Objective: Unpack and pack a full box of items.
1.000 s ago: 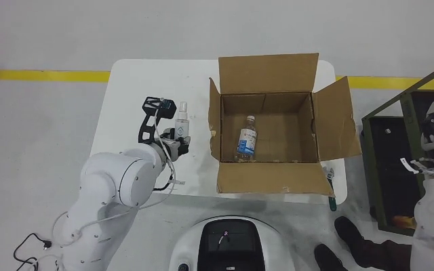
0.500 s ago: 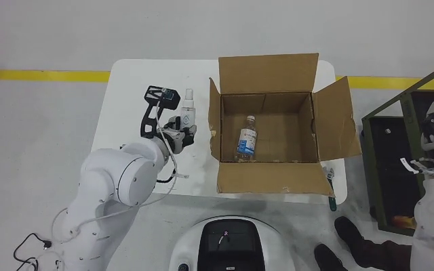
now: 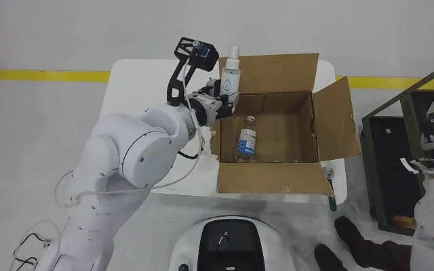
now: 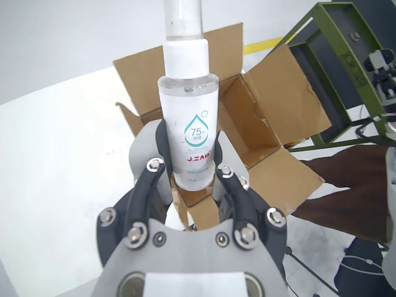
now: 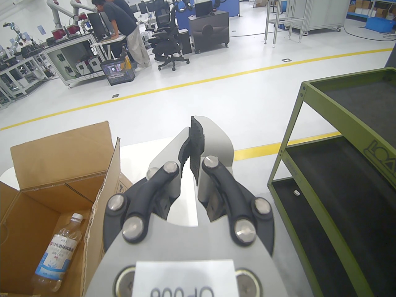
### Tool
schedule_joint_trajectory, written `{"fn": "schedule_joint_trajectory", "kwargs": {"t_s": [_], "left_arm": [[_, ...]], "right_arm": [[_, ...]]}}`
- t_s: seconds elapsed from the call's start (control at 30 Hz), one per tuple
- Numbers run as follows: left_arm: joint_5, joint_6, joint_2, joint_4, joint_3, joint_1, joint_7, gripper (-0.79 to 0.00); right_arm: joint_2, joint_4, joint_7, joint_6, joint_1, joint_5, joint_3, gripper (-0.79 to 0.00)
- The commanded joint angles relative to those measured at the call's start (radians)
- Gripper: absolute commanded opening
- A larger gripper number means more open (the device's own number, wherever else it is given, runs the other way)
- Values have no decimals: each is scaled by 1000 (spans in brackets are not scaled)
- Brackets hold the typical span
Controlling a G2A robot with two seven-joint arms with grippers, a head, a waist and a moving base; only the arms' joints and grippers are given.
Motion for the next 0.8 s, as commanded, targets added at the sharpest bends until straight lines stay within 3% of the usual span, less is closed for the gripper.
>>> {"fn": "schedule_joint_trajectory", "kwargs": {"t_s": [0.0,0.07,0.77], "left_arm": [[-99,-5,-12,22,33,-17,17,-785],[-163,-12,-20,46,55,-32,23,-785],[-179,-18,-21,44,58,-22,40,-785]], "right_arm": [[0,0,0,0,0,0,0,-785],[0,0,0,0,0,0,0,-785],[0,0,0,0,0,0,0,-785]]}}
